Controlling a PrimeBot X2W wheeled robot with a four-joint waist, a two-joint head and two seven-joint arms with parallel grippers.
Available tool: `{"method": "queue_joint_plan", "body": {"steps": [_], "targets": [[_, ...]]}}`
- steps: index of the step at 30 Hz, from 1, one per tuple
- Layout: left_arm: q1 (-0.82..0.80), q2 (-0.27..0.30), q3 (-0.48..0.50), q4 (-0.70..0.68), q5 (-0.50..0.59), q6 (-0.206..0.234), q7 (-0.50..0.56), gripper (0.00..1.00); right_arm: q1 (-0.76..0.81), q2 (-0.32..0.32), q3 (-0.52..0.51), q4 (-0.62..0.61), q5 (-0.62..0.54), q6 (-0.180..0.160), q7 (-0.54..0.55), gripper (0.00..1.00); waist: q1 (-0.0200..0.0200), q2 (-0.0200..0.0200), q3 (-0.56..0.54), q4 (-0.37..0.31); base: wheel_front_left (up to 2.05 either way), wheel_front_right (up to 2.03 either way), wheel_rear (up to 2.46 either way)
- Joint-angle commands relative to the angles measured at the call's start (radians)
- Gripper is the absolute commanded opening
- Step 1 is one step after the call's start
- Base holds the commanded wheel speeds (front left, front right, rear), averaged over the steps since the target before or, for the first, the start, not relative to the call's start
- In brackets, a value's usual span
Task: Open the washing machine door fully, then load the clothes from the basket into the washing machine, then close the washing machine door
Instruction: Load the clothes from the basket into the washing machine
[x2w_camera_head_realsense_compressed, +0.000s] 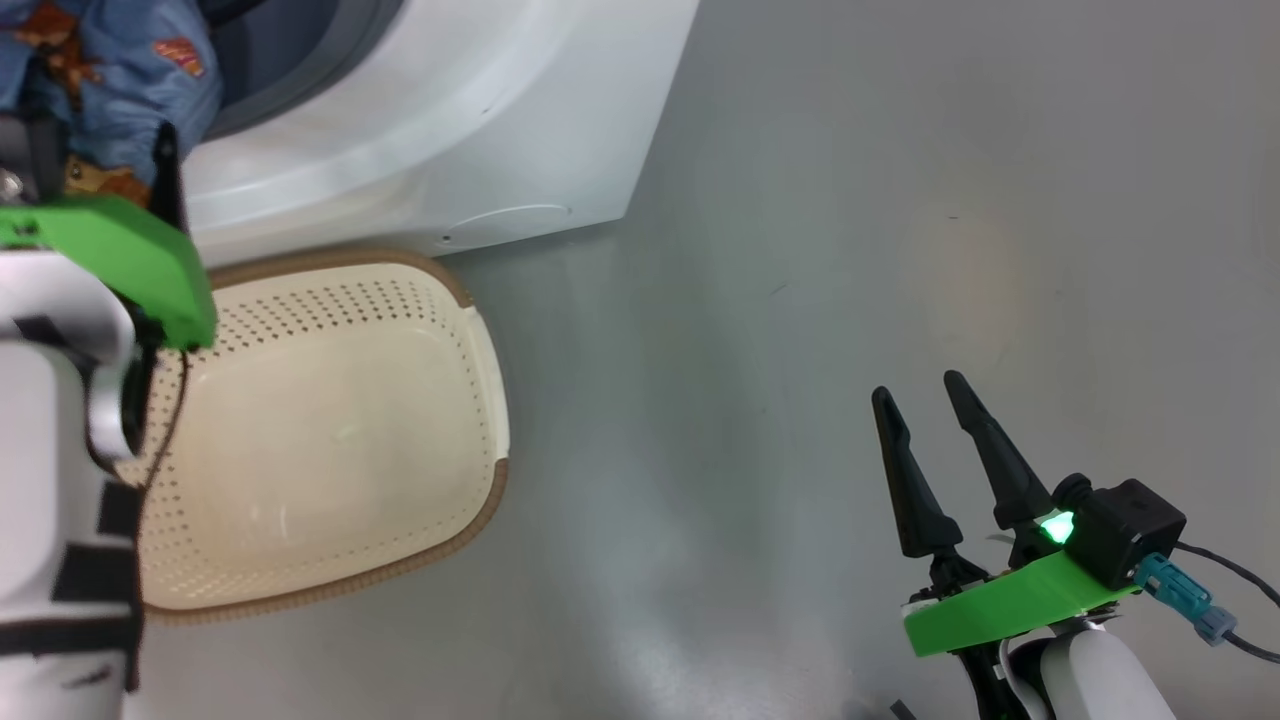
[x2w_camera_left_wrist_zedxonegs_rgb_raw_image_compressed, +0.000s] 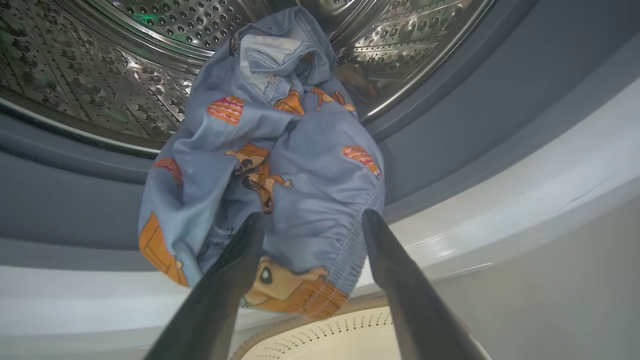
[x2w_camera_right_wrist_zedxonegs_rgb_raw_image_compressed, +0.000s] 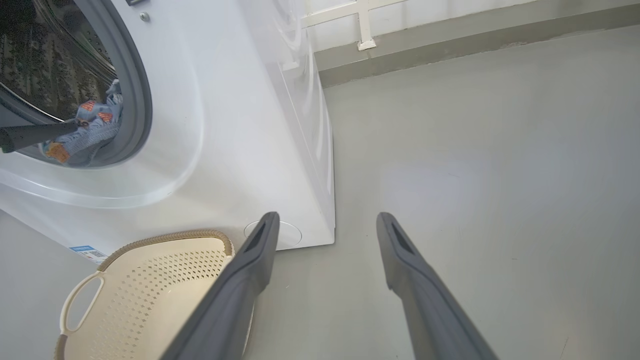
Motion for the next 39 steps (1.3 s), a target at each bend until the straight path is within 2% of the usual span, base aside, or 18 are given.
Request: {"method": "queue_joint_plan", "body": {"steps": [1,5,15,24,30,31,33,35,39], "targets": [[-0.034,0.044,0.028,-0.013,0.014,-0.001,0.006,1.00,-0.006,0.000,0.025,-0.019,0.000,0.009,-0.005,1.00,-0.0001,-0.0001,-0.003,-0.013,0.00,0.00,0.00],[-0.114,0.059,0.038,0.104,0.012,0.009,0.011,1.00,0.005,0.003,0.028,-0.014,0.001,0.009,-0.005,1.00,-0.0001,-0.0001,-0.012,-0.033,0.00,0.00,0.00],[-0.226,0.073,0.013,0.388,0.010,-0.006,0.038,1.00,0.029,-0.007,0.052,-0.009,-0.002,0.009,-0.005,1.00,-0.0001,-0.0001,-0.038,-0.067,0.00,0.00,0.00],[-0.303,0.094,-0.002,0.564,0.013,-0.005,0.039,1.00,0.045,-0.027,0.074,-0.006,-0.001,0.009,-0.005,1.00,-0.0001,-0.0001,-0.041,-0.115,0.00,0.00,0.00],[-0.343,0.115,-0.006,0.644,0.013,-0.002,0.002,0.99,0.062,-0.033,0.082,-0.009,-0.001,0.009,-0.005,1.00,-0.0001,-0.0001,-0.028,-0.145,0.00,0.00,0.00],[-0.350,0.115,-0.005,0.655,0.009,-0.005,-0.006,0.58,0.063,-0.032,0.081,-0.010,-0.001,0.009,-0.005,1.00,-0.0001,-0.0001,-0.025,-0.149,0.00,0.00,0.00],[-0.359,0.115,-0.005,0.675,0.004,-0.007,-0.025,0.31,0.066,-0.032,0.079,-0.011,-0.001,0.009,-0.005,1.00,-0.0001,-0.0001,-0.021,-0.153,0.00,0.00,0.00],[-0.366,0.116,-0.009,0.695,0.003,-0.008,-0.044,0.00,0.069,-0.031,0.077,-0.013,-0.002,0.009,-0.005,1.00,-0.0001,-0.0001,-0.017,-0.156,0.00,0.00,0.00],[-0.377,0.119,-0.012,0.730,-0.001,-0.008,-0.081,0.00,0.071,-0.031,0.076,-0.015,-0.002,0.009,-0.005,1.00,-0.0001,-0.0001,-0.014,-0.160,0.00,0.00,0.00]]}}
